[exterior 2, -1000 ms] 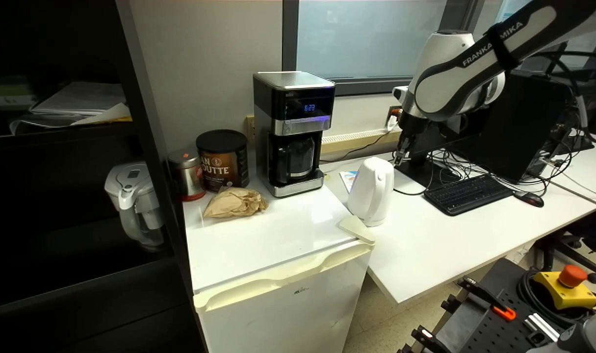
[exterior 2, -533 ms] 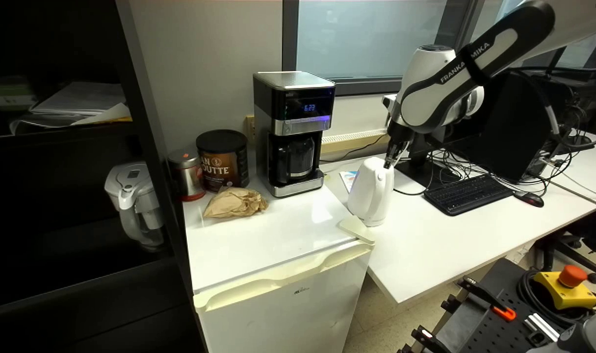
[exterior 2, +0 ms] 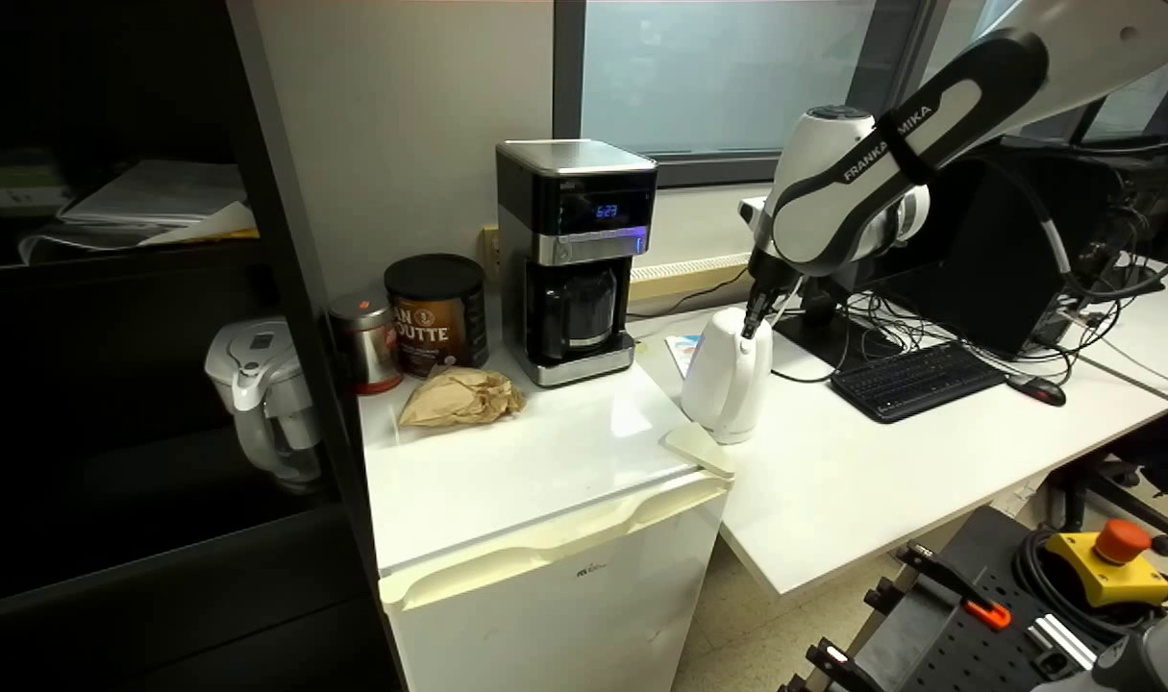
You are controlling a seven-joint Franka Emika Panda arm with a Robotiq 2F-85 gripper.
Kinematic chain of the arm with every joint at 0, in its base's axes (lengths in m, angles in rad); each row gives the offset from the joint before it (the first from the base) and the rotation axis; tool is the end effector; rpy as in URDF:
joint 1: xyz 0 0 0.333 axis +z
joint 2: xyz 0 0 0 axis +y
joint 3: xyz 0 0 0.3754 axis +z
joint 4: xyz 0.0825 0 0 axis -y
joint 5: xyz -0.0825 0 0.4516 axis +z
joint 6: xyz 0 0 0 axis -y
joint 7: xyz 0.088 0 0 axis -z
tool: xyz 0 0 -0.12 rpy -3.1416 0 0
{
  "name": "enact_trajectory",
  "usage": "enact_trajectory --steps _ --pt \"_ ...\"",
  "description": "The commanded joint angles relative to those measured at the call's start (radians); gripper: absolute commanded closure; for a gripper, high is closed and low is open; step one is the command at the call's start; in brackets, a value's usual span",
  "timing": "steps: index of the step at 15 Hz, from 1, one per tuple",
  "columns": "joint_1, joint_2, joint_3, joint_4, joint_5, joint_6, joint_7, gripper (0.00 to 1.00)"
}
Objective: Press the button on the white kettle
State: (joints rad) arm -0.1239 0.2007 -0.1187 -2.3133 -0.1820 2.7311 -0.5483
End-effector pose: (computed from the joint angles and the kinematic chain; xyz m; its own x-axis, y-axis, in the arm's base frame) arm 0.5829 -0.1382 0.2695 0.8813 0.4605 0.1064 0.4314 -0.8757 0.2169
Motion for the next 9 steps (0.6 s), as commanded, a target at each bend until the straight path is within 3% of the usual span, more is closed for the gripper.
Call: enact_trajectory --steps 1,9 --pt "-0.020 0.029 0.020 0.017 -0.002 0.023 0.015 0.99" --pt "-0.036 0.049 0.031 0.017 0.000 0.056 0.013 0.99"
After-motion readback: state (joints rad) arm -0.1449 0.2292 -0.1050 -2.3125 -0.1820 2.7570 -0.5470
